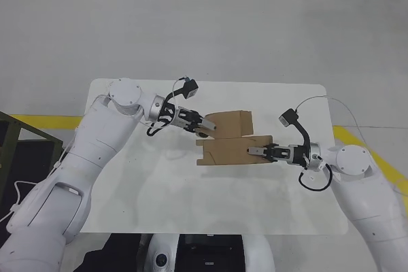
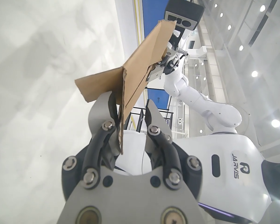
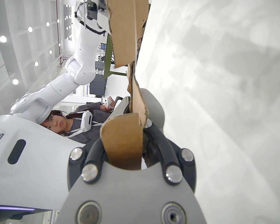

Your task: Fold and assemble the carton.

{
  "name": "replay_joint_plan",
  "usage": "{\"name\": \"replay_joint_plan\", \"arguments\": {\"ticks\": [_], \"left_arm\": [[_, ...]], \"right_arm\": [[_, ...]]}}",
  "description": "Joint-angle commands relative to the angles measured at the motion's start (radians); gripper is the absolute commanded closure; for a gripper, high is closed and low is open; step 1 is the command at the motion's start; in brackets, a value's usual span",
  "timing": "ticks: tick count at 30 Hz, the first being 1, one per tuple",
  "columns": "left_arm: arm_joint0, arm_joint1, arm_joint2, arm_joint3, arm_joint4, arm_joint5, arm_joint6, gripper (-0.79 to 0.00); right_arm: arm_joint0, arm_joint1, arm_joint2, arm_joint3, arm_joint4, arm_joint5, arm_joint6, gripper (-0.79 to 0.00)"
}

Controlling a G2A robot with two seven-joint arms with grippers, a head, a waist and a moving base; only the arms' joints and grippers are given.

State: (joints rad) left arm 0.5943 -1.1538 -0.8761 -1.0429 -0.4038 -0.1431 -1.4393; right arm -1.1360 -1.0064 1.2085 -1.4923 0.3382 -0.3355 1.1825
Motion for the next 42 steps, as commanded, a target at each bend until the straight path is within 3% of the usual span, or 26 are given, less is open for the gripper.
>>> {"name": "replay_joint_plan", "arguments": {"ticks": [1, 4, 14, 15, 16, 17, 18, 19, 27, 35, 42], "left_arm": [[-0.001, 0.0, 0.0, 0.002, -0.001, 0.0, 0.0, -0.089], [-0.002, -0.001, -0.001, 0.005, -0.001, 0.0, 0.0, -0.018], [-0.004, -0.003, -0.002, 0.013, -0.003, 0.004, 0.003, 0.0], [-0.004, -0.003, -0.003, 0.012, -0.005, 0.003, 0.003, 0.0], [-0.003, -0.002, -0.005, 0.01, -0.007, 0.001, 0.002, 0.0], [-0.002, -0.002, -0.007, 0.007, -0.012, -0.003, 0.001, 0.0], [0.0, -0.002, -0.01, 0.004, -0.016, -0.006, -0.001, 0.0], [0.001, -0.001, -0.013, 0.002, -0.018, -0.009, -0.001, 0.0], [0.02, 0.008, -0.038, -0.036, -0.035, -0.043, -0.024, 0.0], [0.037, 0.011, -0.036, -0.059, -0.029, -0.06, -0.056, 0.0], [0.043, 0.011, -0.032, -0.072, -0.035, -0.073, -0.074, 0.0]], "right_arm": [[-0.001, 0.001, 0.0, -0.002, -0.002, 0.001, -0.001, 0.0], [-0.002, 0.001, 0.0, -0.004, -0.005, 0.003, -0.003, 0.0], [-0.005, 0.004, -0.001, -0.012, -0.01, 0.008, -0.007, 0.0], [-0.005, 0.004, -0.002, -0.012, -0.013, 0.011, -0.007, -0.037], [-0.004, 0.005, -0.001, -0.009, -0.017, 0.017, -0.011, -0.317], [-0.003, 0.005, -0.001, -0.006, -0.024, 0.023, -0.017, -0.413], [-0.002, 0.005, -0.001, -0.004, -0.031, 0.028, -0.023, -0.579], [-0.002, 0.005, -0.001, -0.002, -0.035, 0.031, -0.027, -0.619], [-0.018, 0.014, 0.045, 0.018, -0.034, 0.017, -0.057, -0.699], [-0.07, 0.032, 0.146, -0.014, 0.022, -0.037, -0.064, -0.717], [-0.053, 0.024, 0.103, -0.036, 0.142, -0.095, 0.019, -0.659]]}}
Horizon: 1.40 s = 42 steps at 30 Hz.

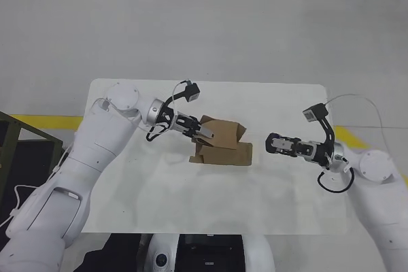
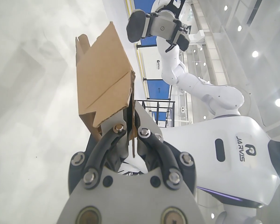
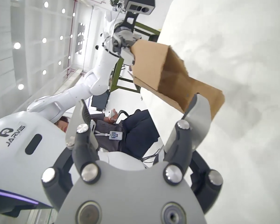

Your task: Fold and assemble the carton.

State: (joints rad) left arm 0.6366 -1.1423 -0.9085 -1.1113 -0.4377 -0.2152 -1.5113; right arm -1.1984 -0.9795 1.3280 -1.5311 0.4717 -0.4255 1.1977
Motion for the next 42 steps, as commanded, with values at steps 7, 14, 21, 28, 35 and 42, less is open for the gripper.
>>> {"name": "replay_joint_plan", "arguments": {"ticks": [7, 14, 21, 28, 35, 42], "left_arm": [[0.001, -0.002, 0.009, -0.028, 0.0, -0.003, -0.009, 0.0], [0.004, -0.003, 0.009, -0.037, -0.02, -0.009, -0.018, 0.0], [0.006, -0.003, 0.007, -0.031, -0.036, -0.014, -0.025, 0.0], [0.003, -0.005, 0.011, -0.036, -0.043, -0.018, -0.023, 0.0], [0.0, -0.006, 0.012, -0.021, -0.043, -0.022, -0.025, 0.0], [-0.001, -0.009, 0.021, -0.014, -0.049, -0.026, -0.025, 0.0]], "right_arm": [[0.091, -0.031, -0.141, 0.042, 0.003, -0.031, -0.018, -0.48], [0.146, -0.047, -0.2, 0.108, -0.003, -0.033, -0.018, -0.563], [0.169, -0.055, -0.222, 0.147, 0.016, -0.039, -0.012, -0.52], [0.209, -0.076, -0.285, 0.176, 0.065, -0.042, 0.012, -0.499], [0.248, -0.096, -0.326, 0.223, 0.102, -0.065, 0.013, -0.483], [0.263, -0.103, -0.331, 0.238, 0.108, -0.066, 0.015, -0.382]]}}
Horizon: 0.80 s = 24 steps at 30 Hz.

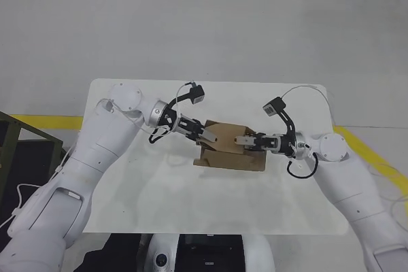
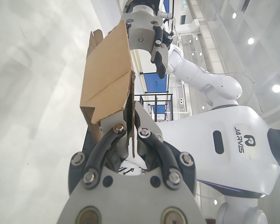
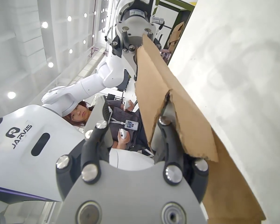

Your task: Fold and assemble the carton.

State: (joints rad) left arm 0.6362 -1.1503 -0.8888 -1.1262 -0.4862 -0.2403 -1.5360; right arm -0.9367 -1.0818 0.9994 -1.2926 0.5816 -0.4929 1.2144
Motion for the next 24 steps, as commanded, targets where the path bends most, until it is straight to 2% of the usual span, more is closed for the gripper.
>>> {"name": "replay_joint_plan", "arguments": {"ticks": [1, 6, 9, 14, 18, 20, 24], "left_arm": [[-0.002, -0.001, 0.002, 0.002, -0.002, -0.002, 0.0, 0.0], [-0.006, -0.003, 0.004, 0.006, -0.004, -0.002, 0.0, 0.0], [-0.008, -0.003, 0.004, 0.009, -0.005, -0.002, 0.001, 0.0], [-0.008, -0.003, 0.004, 0.013, -0.003, 0.0, 0.004, 0.0], [-0.009, -0.003, 0.004, 0.012, -0.002, 0.001, 0.002, 0.0], [-0.009, -0.003, 0.004, 0.012, 0.0, 0.003, 0.002, 0.0], [-0.008, -0.003, 0.004, 0.01, 0.001, 0.005, 0.002, 0.0]], "right_arm": [[0.003, -0.002, -0.004, 0.001, -0.004, 0.001, -0.003, -0.379], [0.01, -0.007, -0.012, 0.007, -0.026, 0.009, -0.012, -0.354], [0.011, -0.009, -0.016, 0.008, -0.036, 0.014, -0.015, -0.228], [0.011, -0.012, -0.019, 0.007, -0.05, 0.016, -0.022, -0.166], [0.011, -0.014, -0.018, 0.012, -0.048, 0.015, -0.021, -0.077], [0.011, -0.014, -0.016, 0.015, -0.047, 0.015, -0.02, -0.003], [0.012, -0.015, -0.013, 0.017, -0.05, 0.015, -0.017, 0.0]]}}
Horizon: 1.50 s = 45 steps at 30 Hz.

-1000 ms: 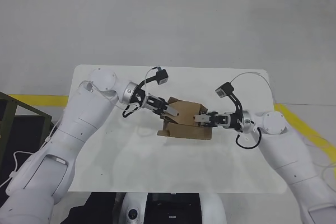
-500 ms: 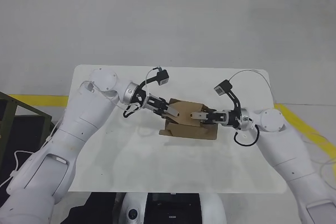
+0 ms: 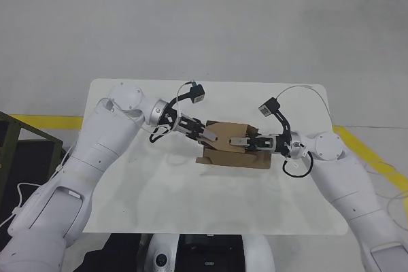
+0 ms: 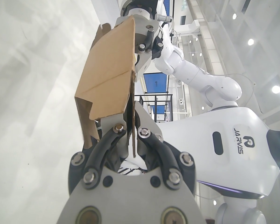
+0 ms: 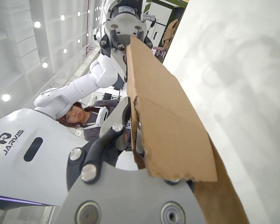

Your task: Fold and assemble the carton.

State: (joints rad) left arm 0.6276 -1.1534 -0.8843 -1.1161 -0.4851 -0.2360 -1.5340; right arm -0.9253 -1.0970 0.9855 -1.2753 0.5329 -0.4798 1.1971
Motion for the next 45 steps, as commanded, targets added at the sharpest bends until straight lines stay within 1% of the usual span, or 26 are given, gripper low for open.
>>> {"name": "replay_joint_plan", "arguments": {"ticks": [1, 3, 4, 5, 6, 7, 8, 12, 19, 26, 30, 36, 45], "left_arm": [[0.0, 0.0, 0.0, -0.002, 0.0, 0.001, 0.0, 0.0], [0.0, 0.001, -0.001, -0.006, 0.002, 0.001, -0.002, 0.0], [0.001, 0.001, -0.002, -0.008, 0.002, 0.001, -0.002, -0.102], [0.001, 0.002, -0.004, -0.011, 0.002, 0.001, -0.002, -0.302], [0.002, 0.003, -0.006, -0.015, 0.002, 0.001, -0.002, -0.459], [0.003, 0.003, -0.007, -0.017, 0.002, 0.001, -0.002, -0.757], [0.005, 0.004, -0.01, -0.02, -0.001, 0.001, -0.002, -0.785], [0.015, 0.01, -0.025, -0.037, -0.028, -0.005, -0.002, -0.785], [0.035, 0.029, -0.055, -0.086, -0.046, -0.01, -0.002, -0.785], [0.046, 0.045, -0.069, -0.134, -0.054, -0.009, -0.002, -0.785], [0.033, 0.045, -0.061, -0.135, -0.055, -0.005, -0.002, -0.785], [0.012, 0.036, -0.027, -0.145, -0.062, -0.01, -0.002, -0.785], [-0.013, 0.025, 0.002, -0.129, -0.063, -0.011, -0.002, -0.785]], "right_arm": [[0.0, 0.0, 0.001, 0.0, -0.002, 0.002, 0.003, 0.0], [0.0, -0.001, 0.002, 0.0, -0.004, 0.003, 0.003, 0.0], [0.0, -0.001, 0.003, 0.0, -0.005, 0.003, 0.004, 0.0], [-0.001, -0.001, 0.004, 0.0, -0.006, 0.003, 0.004, 0.0], [-0.001, -0.001, 0.005, 0.002, -0.008, 0.004, 0.004, 0.0], [-0.002, -0.001, 0.006, 0.003, -0.009, 0.005, 0.003, 0.0], [-0.002, -0.001, 0.008, 0.004, -0.01, 0.007, 0.002, 0.0], [-0.004, 0.0, 0.013, 0.004, -0.023, 0.015, -0.008, 0.0], [-0.01, 0.001, 0.016, -0.005, -0.075, 0.045, -0.039, 0.0], [-0.012, -0.003, 0.004, -0.019, -0.112, 0.067, -0.065, 0.0], [-0.009, -0.006, 0.0, -0.032, -0.122, 0.066, -0.075, 0.0], [-0.009, -0.009, -0.009, -0.051, -0.152, 0.084, -0.092, 0.0], [-0.01, -0.012, -0.016, -0.072, -0.162, 0.094, -0.096, 0.0]]}}
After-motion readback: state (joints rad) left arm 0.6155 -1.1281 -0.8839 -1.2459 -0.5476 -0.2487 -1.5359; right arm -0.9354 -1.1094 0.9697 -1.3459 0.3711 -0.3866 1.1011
